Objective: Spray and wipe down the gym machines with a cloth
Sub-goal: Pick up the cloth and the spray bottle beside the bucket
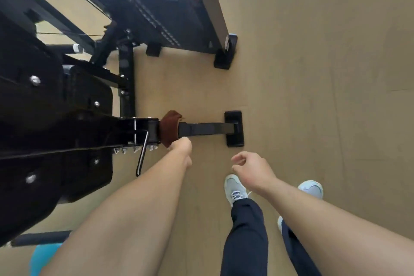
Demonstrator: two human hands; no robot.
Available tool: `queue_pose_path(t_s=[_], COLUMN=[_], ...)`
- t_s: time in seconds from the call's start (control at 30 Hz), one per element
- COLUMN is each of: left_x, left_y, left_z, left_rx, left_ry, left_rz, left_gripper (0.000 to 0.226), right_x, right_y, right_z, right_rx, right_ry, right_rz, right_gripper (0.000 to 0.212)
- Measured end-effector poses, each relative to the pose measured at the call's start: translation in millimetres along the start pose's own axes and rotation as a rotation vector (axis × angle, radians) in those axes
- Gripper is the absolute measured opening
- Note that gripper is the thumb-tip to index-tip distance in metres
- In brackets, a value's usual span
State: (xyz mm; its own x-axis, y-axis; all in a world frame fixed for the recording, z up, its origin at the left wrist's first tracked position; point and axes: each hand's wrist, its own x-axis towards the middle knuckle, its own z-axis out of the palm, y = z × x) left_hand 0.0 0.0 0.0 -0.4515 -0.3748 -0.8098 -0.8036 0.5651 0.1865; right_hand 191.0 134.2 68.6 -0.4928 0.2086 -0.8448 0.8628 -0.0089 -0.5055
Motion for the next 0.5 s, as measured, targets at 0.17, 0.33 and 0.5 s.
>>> queue_pose_path(t_s=[0.17,0.33,0.5], left_x=[48.5,62.4,30.2], left_y=[8.2,15.3,-2.1], left_z=[-5.6,-5.3,5.3], left_rx=[-0.121,-0.021,-0.071], left_ry=[0.061,0.046,0.016], left_rz=[0.054,0.075,0.114], left_gripper=[0.037,0.034,0.024], right_x=[34.5,30.6,13.0], right_y=[23.3,60.6,94.3], right_z=[41.9,68.5,58.6], right_rx=[0.028,0.046,0.111], right_ry=[-0.039,-0.103,0.015], right_rz=[0.03,0.086,0.208], right_gripper=[0.025,0.024,0.02])
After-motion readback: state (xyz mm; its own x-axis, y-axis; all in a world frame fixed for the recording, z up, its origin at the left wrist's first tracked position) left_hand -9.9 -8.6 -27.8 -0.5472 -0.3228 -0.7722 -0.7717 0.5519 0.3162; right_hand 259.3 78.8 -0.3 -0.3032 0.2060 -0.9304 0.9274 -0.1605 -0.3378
